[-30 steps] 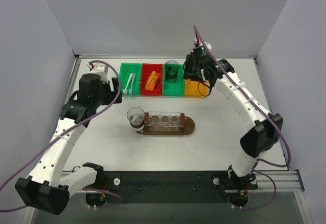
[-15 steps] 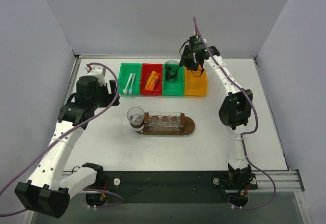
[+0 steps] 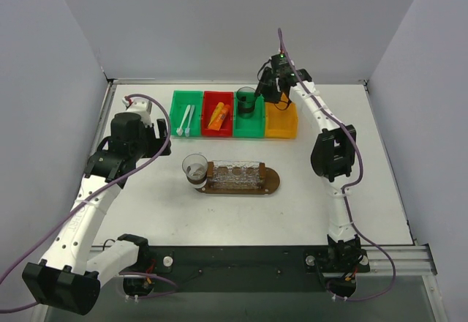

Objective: Prepare toiletry sets of a toothbrush and toothpaste on the tray

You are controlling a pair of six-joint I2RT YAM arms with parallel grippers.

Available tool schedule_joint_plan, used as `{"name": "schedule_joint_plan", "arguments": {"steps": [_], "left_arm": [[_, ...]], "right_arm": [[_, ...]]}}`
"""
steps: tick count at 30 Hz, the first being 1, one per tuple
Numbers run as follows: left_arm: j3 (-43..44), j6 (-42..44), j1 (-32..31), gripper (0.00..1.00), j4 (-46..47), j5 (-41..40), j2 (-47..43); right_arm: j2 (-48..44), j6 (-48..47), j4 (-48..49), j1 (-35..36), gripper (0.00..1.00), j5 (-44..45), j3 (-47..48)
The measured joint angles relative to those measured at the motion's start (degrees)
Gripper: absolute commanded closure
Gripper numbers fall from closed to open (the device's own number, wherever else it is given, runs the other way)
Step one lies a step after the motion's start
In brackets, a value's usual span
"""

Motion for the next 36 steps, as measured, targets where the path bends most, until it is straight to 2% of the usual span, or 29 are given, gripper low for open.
{"name": "schedule_joint_plan", "arguments": {"steps": [13,21,30,36], "left_arm": [[-0.2,0.0,0.4,0.15,-0.3,-0.1,0.0],[-0.3,-0.1,0.7,0.15,-0.9,-0.1,-0.6],[-1.2,-0.2,0.7,0.15,-1.5,-0.3,-2.0],[-1.8,-0.7,0.7,0.15,-2.1,-0.5,-2.7]], "right_arm": [[5.9,2.7,3.3,0.0,0.66,-1.0,1.7],[6.1,2.3,3.8,0.1,0.67,-1.2,1.8],[6.1,1.6,4.3,0.8,0.78,-1.4,1.8],[6.1,1.5,4.8,1.2,0.90,-1.7,1.4]]}}
